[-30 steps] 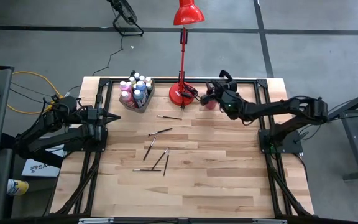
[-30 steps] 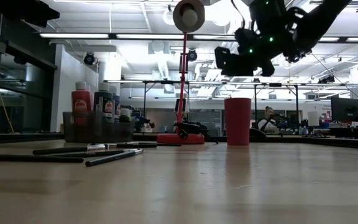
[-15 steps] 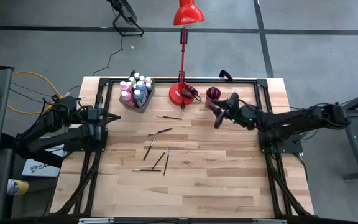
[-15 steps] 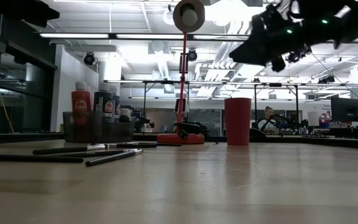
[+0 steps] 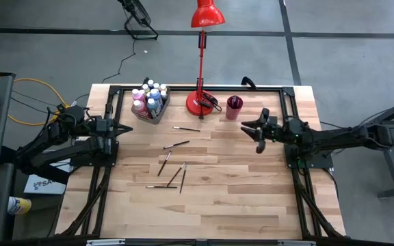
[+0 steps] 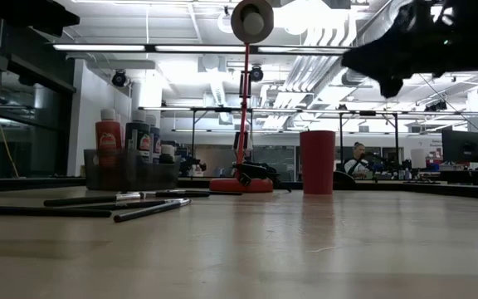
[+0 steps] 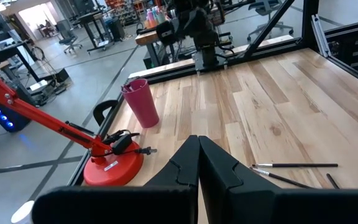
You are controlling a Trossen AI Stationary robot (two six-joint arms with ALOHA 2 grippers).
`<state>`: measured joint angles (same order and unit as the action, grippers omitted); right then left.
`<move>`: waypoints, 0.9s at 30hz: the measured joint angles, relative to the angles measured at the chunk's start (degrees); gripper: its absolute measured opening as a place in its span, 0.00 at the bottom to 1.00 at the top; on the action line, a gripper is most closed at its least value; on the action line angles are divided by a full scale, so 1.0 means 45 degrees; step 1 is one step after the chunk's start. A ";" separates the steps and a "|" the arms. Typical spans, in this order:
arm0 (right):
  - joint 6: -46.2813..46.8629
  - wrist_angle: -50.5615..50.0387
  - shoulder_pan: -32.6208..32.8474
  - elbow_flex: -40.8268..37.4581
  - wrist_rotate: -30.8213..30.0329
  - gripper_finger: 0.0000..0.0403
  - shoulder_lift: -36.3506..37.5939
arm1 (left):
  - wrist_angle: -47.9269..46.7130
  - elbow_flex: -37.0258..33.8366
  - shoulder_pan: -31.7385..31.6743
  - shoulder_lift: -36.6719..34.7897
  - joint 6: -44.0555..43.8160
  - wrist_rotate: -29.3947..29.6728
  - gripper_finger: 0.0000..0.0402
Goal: Pick & Place Paint Supplies
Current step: Put the paint brush into the cup
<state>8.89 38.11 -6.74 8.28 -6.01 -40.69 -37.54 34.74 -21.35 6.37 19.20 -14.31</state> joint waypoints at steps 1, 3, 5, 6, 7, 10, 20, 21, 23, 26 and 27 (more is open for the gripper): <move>-0.0006 -0.0053 0.0000 0.0005 0.0230 0.24 0.0279 | 0.0003 0.0000 -0.0004 0.0000 0.0000 0.0000 0.00; -0.0040 -0.0429 0.0000 0.0008 0.0742 0.24 0.0710 | -0.0001 0.0000 -0.0003 0.0000 0.0000 -0.0004 0.00; -0.0285 -0.0833 0.0000 0.0006 0.1147 0.24 0.0963 | -0.0001 0.0000 -0.0003 0.0000 0.0000 -0.0005 0.00; -0.0317 -0.0999 0.0000 0.0003 0.1348 0.24 0.1054 | -0.0004 0.0000 0.0001 0.0000 0.0000 -0.0005 0.00; -0.0289 -0.1093 0.0000 0.0003 0.1558 0.24 0.1121 | 0.0000 0.0000 0.0001 0.0000 0.0000 -0.0002 0.00; -0.0237 -0.1162 0.0000 0.0003 0.2278 0.24 0.1183 | 0.0000 -0.0004 -0.0004 0.0000 0.0000 -0.0001 0.00; 0.0405 -0.1133 0.0000 0.0003 0.2663 0.24 0.1058 | 0.0000 0.0000 -0.0004 -0.0003 0.0000 -0.0003 0.00; 0.0369 -0.1156 0.0000 0.0003 0.2671 0.24 0.0983 | 0.0000 0.0000 0.0000 0.0000 0.0000 -0.0001 0.00; 0.0341 -0.1175 0.0000 0.0003 0.2668 0.24 0.0899 | 0.0000 0.0000 -0.0001 0.0000 0.0000 0.0000 0.00; 0.0323 -0.1149 0.0000 0.0003 0.2664 0.24 0.0801 | 0.0000 0.0000 0.0001 0.0000 0.0000 0.0000 0.00; 0.0318 -0.1191 0.0000 0.0003 0.2664 0.24 0.0792 | 0.0000 0.0000 -0.0004 0.0000 0.0000 -0.0001 0.00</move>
<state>10.33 32.75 -6.74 8.29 5.98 -37.12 -37.54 34.74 -21.37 6.37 19.20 -14.31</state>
